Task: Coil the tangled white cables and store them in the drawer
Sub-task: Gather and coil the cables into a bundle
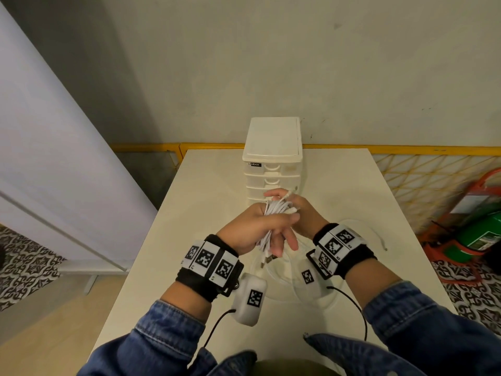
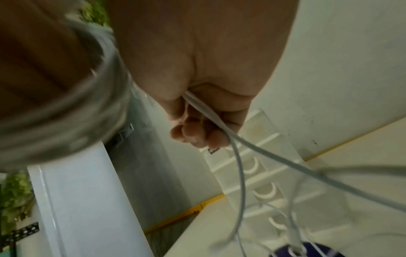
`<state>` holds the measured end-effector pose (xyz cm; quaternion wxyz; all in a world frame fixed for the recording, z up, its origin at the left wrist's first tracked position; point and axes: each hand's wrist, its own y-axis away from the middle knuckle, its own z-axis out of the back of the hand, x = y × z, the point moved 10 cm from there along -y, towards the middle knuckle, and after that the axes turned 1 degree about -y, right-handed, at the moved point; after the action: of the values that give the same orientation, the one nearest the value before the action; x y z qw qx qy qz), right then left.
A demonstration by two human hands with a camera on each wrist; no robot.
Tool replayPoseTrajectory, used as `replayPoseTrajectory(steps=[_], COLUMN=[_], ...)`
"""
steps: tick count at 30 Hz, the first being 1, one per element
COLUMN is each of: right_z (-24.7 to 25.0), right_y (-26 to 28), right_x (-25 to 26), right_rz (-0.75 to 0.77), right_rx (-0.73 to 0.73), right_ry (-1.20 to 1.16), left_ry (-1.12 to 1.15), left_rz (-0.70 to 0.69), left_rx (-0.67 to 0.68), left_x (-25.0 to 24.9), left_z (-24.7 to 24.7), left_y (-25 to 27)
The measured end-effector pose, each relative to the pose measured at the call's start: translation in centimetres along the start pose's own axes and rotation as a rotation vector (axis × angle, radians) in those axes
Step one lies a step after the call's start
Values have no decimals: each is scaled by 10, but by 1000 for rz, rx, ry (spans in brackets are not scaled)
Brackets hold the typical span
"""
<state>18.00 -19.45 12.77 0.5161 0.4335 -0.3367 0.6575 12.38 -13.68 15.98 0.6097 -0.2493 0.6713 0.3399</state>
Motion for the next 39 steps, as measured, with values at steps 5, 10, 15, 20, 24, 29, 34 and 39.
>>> replayPoseTrajectory(steps=[5, 10, 15, 20, 24, 29, 34, 39], right_z=[-28, -66, -75, -62, -55, -34, 18, 25], right_y=[15, 31, 37, 35, 33, 29, 17, 7], right_x=[-30, -50, -53, -12, 29, 71, 59, 50], right_rz=[-88, -71, -76, 112, 241, 324, 232, 291], right_rx=[51, 183, 295, 288, 250, 106, -166, -123], right_ry=[204, 225, 222, 384, 461, 418, 263, 204], left_ry=[440, 791, 726, 578, 206, -225, -125, 72], left_rz=[-241, -379, -518, -505, -306, -83, -4, -56], left_rx=[-240, -570, -852, -1058, -1036, -689, -339, -191], left_x=[-24, -30, -26, 2, 17, 27, 36, 31], left_z=[38, 90, 136, 165, 156, 110, 63, 43], left_y=[1, 13, 39, 56, 47, 18, 2, -6])
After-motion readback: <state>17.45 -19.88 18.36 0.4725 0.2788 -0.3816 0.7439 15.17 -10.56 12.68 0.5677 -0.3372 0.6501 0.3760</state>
